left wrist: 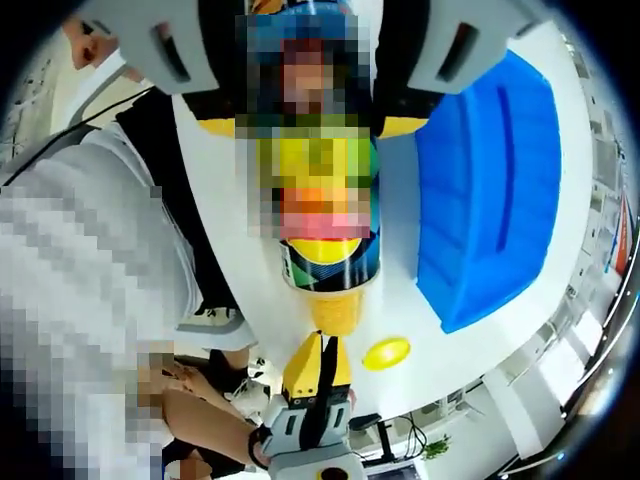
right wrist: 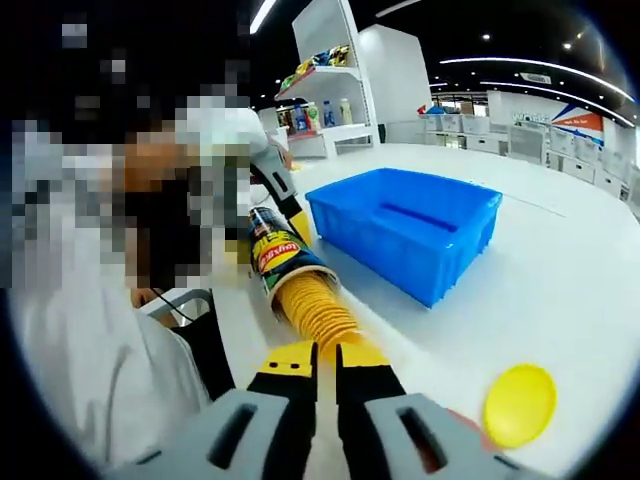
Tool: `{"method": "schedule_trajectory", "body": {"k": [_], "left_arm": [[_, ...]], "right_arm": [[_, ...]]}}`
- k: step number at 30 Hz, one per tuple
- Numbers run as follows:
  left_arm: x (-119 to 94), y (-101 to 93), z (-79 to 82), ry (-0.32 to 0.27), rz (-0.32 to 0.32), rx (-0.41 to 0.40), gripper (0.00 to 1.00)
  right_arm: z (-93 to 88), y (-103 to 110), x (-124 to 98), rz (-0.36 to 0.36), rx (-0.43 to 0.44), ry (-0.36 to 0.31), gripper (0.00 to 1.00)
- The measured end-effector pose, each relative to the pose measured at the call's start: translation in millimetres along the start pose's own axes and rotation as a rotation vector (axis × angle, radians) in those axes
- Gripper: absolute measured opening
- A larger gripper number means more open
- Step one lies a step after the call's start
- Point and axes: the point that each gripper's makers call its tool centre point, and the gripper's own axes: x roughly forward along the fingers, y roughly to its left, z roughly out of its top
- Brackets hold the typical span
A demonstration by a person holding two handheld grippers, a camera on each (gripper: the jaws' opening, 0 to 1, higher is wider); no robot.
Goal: Open the lid of the chip container on the table, take out the chips, place them into the box in front of the container, and close the lid
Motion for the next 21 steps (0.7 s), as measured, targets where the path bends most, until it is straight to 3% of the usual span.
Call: {"method": "schedule_trajectory", "body": {"k": [5, 21], "left_arm": [[0.2, -1.0, 0.4, 0.0, -0.002, 0.001, 0.49], [1.9, -2.8, 1.1, -0.007, -0.006, 0.005, 0.5]], "right_arm": [[0.1, -0.2, 0.3, 0.001, -0.016, 0.007, 0.06], [0.6, -0.1, -4.7, 0.022, 0.043, -0.008, 0.02]]}}
